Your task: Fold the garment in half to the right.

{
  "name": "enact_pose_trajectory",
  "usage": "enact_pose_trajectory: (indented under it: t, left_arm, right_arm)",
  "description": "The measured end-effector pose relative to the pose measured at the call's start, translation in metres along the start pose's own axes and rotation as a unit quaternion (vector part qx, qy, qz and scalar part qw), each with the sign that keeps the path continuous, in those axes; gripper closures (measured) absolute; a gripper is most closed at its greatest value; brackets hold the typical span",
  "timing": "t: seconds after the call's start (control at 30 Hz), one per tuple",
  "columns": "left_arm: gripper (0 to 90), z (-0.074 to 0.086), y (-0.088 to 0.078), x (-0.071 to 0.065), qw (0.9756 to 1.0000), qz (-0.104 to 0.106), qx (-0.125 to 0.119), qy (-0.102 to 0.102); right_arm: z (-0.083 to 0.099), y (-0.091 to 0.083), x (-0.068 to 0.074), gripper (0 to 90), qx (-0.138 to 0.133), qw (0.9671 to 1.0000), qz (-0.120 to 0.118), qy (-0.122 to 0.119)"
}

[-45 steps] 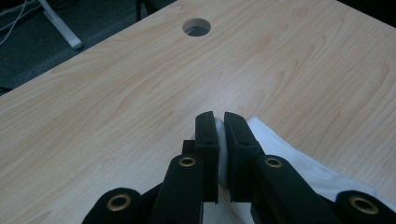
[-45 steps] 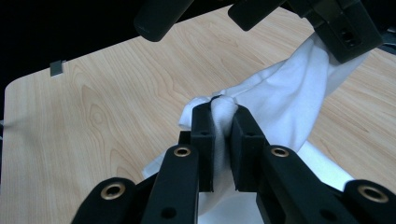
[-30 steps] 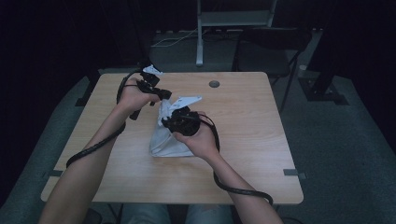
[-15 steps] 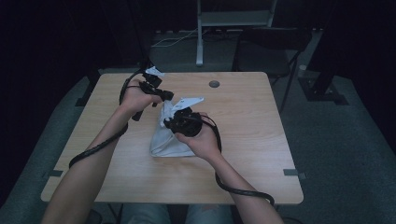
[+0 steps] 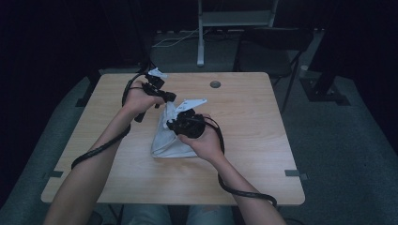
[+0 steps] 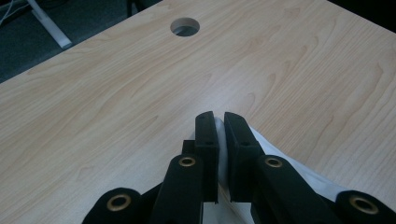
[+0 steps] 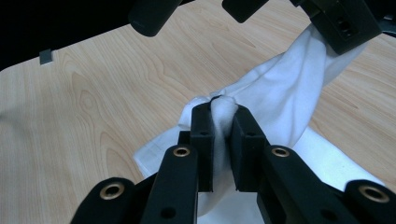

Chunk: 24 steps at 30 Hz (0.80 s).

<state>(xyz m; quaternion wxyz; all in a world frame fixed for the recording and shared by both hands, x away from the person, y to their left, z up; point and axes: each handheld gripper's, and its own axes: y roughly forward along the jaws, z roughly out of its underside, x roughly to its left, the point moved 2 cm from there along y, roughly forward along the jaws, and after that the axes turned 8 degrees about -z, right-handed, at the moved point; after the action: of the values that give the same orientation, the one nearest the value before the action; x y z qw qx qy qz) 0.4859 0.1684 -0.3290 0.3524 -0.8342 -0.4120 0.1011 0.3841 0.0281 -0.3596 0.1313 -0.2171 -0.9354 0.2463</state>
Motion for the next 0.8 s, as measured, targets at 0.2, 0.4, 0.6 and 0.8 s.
enact_pose_trajectory:
  t: [0.2, 0.4, 0.6, 0.8]
  left_arm:
    - [85.3, 0.0, 0.002, -0.002, 1.0, 0.002, 0.0, 0.001]
    - [85.3, 0.001, 0.005, -0.005, 1.0, 0.001, 0.002, 0.002]
    - [85.3, 0.002, 0.008, -0.007, 1.0, 0.003, 0.003, 0.004]
    - [85.3, 0.002, 0.011, -0.008, 1.0, 0.002, 0.001, 0.006]
  right_arm:
    - [0.003, 0.0, -0.001, 81.6, 0.004, 1.0, 0.0, -0.001]
    - [0.007, -0.001, -0.004, 81.5, 0.006, 1.0, 0.001, 0.002]
    - [0.011, -0.001, -0.004, 81.4, 0.008, 1.0, 0.002, 0.005]
    - [0.013, -0.001, -0.005, 81.4, 0.01, 0.9999, 0.003, 0.005]
